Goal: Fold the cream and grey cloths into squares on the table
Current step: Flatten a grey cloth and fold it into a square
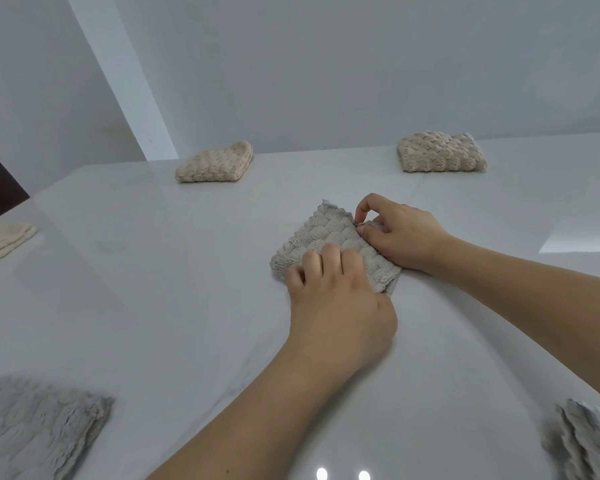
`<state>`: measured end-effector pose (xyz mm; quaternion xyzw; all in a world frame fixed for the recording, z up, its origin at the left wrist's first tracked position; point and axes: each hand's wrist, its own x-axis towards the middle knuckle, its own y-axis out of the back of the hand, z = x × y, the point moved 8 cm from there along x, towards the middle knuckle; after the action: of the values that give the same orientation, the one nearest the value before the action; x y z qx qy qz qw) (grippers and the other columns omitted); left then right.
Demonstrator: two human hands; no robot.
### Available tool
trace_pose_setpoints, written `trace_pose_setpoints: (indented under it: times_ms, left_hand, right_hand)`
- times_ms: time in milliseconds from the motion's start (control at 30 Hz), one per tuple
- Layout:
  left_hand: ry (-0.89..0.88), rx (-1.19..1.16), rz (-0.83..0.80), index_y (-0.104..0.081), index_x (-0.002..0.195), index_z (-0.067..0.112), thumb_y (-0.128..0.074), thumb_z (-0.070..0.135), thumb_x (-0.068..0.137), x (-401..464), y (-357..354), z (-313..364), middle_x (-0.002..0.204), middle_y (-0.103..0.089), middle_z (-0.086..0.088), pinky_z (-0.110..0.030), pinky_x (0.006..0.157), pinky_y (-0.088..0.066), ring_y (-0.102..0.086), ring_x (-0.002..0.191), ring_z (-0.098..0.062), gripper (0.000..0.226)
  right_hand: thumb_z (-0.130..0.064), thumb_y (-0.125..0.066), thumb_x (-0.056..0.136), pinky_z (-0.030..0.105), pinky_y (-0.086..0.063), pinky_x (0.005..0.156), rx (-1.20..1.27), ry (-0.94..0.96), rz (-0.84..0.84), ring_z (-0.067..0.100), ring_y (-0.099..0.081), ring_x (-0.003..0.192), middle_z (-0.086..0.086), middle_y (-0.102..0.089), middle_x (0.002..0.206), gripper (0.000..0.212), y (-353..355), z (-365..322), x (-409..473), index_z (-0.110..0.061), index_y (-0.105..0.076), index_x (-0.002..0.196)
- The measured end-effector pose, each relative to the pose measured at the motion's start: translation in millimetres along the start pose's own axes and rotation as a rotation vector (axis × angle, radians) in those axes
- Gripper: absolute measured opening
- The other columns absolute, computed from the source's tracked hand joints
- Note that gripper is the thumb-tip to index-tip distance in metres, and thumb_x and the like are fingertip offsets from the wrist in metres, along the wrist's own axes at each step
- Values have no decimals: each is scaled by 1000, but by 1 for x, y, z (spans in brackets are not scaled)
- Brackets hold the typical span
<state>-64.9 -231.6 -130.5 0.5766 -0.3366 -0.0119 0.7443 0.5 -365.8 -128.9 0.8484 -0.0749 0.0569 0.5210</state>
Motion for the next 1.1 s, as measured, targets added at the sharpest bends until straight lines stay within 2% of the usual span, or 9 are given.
trace_pose_setpoints:
  times_ms: [200,300,500,600,700,733,833,933,1100]
  left_hand:
    - [3,-37,-281,-37,102,21,-6,40,67,1,-12,-1,105,-29,5,-40,93,-23,-34,106,-24,50]
    - [16,-22,-359,-35,107,21,-17,39,75,2,-14,-2,106,-23,6,-40,97,-21,-30,111,-23,41]
    - [-39,-30,-466,-31,115,21,-28,46,68,-17,-11,15,120,-26,1,-48,110,-13,-22,119,-26,53]
    - [-15,-88,-450,-35,112,24,-19,60,69,-15,-8,14,117,-28,5,-46,109,-13,-22,116,-22,59]
    - [-72,-115,-441,-42,103,26,0,51,73,3,-8,2,110,-35,6,-41,90,-17,-26,106,-23,58]
    - [-70,-151,-451,-46,101,26,-3,44,81,9,-9,-4,109,-38,7,-39,87,-16,-29,106,-23,51]
    - [27,-293,-417,-55,96,31,-27,32,97,16,-11,-18,111,-46,11,-37,97,-17,-35,112,-17,28]
    - [-6,-241,-426,-47,96,35,-40,39,96,14,-13,-15,110,-40,13,-37,100,-16,-34,115,-16,8]
    - [-3,-236,-516,-40,100,38,-48,54,91,9,-14,-15,116,-34,14,-34,105,-13,-27,119,-13,20]
  right_hand:
    - [-37,-46,94,32,-42,78,-9,3,4,14,-59,85,-9,-69,89,6,0,1,1,-35,-49,99]
    - [-37,-47,94,32,-41,76,-8,9,7,13,-58,84,-9,-69,88,6,-1,0,0,-35,-49,99]
    - [-38,-47,94,32,-40,76,-9,-4,-4,15,-59,86,-10,-67,91,5,-1,3,3,-36,-48,99]
    - [-39,-47,95,32,-41,77,-8,-7,-3,15,-59,86,-10,-67,92,6,-1,4,3,-36,-49,100]
    - [-39,-48,94,33,-42,80,-1,-12,7,17,-59,88,-8,-67,93,7,-1,4,3,-35,-50,100]
    - [-39,-48,94,34,-42,80,3,-12,8,17,-59,88,-8,-67,92,7,0,4,3,-35,-50,100]
    - [-39,-48,94,34,-43,80,16,-7,5,15,-59,86,-10,-67,90,7,1,3,2,-35,-50,99]
    - [-40,-48,94,34,-42,80,23,-9,8,15,-59,86,-9,-67,92,7,1,4,2,-36,-50,99]
    - [-40,-49,94,33,-41,78,34,-9,11,14,-58,85,-11,-66,89,8,2,5,3,-36,-51,100]
